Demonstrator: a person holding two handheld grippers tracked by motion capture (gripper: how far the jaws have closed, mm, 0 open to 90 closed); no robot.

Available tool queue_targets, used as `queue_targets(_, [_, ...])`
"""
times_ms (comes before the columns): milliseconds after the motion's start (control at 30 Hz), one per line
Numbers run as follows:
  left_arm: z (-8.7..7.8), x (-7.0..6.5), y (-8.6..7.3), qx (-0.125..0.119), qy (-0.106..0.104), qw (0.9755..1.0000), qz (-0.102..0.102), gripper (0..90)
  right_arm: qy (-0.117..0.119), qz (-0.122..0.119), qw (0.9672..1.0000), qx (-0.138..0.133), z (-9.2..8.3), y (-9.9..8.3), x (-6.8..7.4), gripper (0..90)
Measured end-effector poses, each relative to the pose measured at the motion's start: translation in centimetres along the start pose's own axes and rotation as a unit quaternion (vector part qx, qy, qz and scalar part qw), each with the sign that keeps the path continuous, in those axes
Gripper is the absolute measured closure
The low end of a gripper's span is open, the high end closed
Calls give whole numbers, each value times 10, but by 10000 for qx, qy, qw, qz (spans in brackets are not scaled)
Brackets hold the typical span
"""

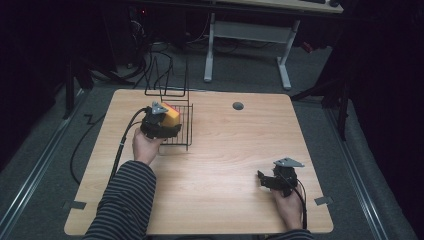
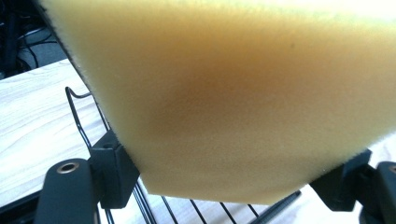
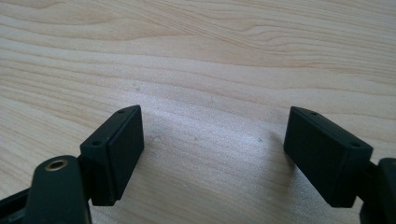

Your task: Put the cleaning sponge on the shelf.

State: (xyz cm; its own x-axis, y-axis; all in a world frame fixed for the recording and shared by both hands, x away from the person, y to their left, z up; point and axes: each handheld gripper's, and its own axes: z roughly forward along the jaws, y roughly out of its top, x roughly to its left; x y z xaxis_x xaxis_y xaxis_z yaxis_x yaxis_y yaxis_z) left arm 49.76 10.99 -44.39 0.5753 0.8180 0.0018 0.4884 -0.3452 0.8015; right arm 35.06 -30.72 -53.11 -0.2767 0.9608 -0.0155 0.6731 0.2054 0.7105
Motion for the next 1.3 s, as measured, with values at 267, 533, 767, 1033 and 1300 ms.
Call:
queue_targets(267, [16,1,2,-49,38,9999,-118,232,0,-1,10000,0,0,0,0,203])
queue_targets(533, [33,9,-4,100,149,9994,-304,231,0,-1,10000,-1,0,0,0,203])
queue_targets(767, [43,12,-7,156,215,9988,-412,231,0,0,10000,0,0,0,0,203])
queue_targets(1033, [49,12,-10,217,244,9984,-458,229,1,0,10000,0,0,0,0,203])
queue_targets(1300, [50,14,-11,196,156,9982,-546,219,-3,-7,10000,-6,0,0,0,203])
